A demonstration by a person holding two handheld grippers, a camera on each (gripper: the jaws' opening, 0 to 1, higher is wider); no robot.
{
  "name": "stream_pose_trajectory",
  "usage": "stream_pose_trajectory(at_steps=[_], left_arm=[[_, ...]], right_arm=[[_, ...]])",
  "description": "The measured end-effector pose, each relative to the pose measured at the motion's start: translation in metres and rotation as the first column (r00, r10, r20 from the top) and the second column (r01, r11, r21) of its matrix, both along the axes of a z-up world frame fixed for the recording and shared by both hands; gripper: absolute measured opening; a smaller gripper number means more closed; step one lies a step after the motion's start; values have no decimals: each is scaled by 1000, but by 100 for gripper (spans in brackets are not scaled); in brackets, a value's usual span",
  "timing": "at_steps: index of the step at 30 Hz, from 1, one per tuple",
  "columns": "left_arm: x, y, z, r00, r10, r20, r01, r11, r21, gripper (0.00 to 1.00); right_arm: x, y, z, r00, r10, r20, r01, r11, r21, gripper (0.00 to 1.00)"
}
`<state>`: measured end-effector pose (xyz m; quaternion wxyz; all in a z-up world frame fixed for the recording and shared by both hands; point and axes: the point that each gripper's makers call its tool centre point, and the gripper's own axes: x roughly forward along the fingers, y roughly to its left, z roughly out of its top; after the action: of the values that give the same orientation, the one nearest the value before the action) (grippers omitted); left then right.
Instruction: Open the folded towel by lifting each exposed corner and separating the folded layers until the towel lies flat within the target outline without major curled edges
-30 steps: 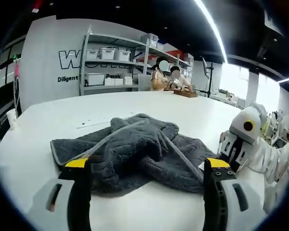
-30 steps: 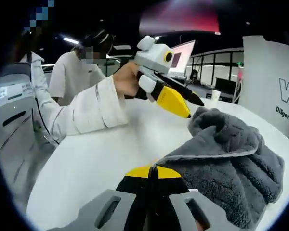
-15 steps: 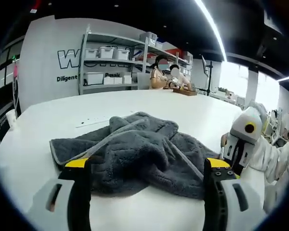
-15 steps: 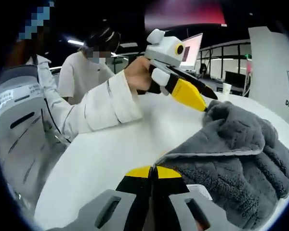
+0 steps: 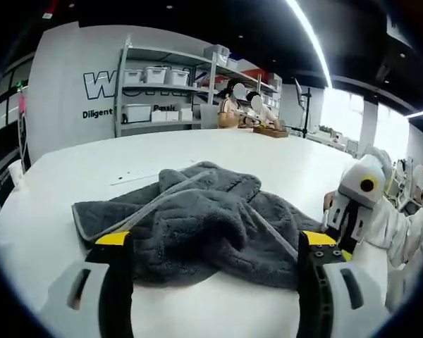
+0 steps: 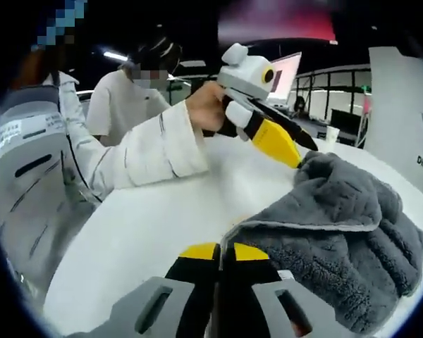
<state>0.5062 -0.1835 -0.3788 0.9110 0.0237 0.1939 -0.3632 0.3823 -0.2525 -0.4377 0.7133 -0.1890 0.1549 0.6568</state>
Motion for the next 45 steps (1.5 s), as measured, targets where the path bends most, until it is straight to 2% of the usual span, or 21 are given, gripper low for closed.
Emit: stream_pose_trajectory(at_steps=[2, 5, 9, 13, 14, 17, 20, 25, 31, 36, 38, 45], left_arm=[[0, 0, 0, 1000, -1, 0, 1, 1000, 0, 96], [0, 0, 0, 1000, -2, -1, 2, 1000, 0, 96], [-1, -1, 0, 1000, -5, 0, 5, 1000, 0, 96], [-1, -1, 0, 1000, -5, 1, 5, 1000, 3, 96], [-1, -1, 0, 1000, -5, 1, 5, 1000, 2, 96], [-1, -1, 0, 1000, -7, 0, 7, 1000, 5, 96], [-1, -2, 0, 1000, -8, 0, 8, 1000, 8, 96], [-2, -2, 0, 1000, -13, 0, 13, 1000, 12, 96], [-2, -2, 1, 1000, -12, 4, 12, 1000, 14, 96], [-2, -4, 2, 1000, -18, 13, 18, 1000, 17, 96], [-4, -5, 3, 999, -28, 19, 28, 999, 22, 96], [-8, -10, 10, 997, -49, 53, 47, 998, 32, 95]], right_arm=[[4, -3, 0, 1000, -19, 9, 19, 1000, -6, 21], [12, -6, 3, 998, -52, 27, 52, 999, 3, 27], [27, -10, 14, 990, -137, 28, 136, 990, 48, 58], [36, -14, 20, 982, -183, 46, 179, 981, 68, 65], [43, -18, 21, 974, -221, 54, 217, 974, 70, 69], [49, -23, 28, 966, -254, 51, 248, 964, 101, 84], [58, -29, 38, 952, -302, 55, 293, 947, 135, 85], [71, -41, 41, 925, -374, 64, 362, 921, 142, 98], [83, -56, 42, 896, -437, 80, 425, 895, 132, 99], [98, -78, 54, 844, -531, 75, 514, 840, 173, 99], [101, -86, 57, 829, -554, 74, 534, 825, 183, 99], [102, -97, 57, 818, -570, 71, 552, 814, 179, 99]])
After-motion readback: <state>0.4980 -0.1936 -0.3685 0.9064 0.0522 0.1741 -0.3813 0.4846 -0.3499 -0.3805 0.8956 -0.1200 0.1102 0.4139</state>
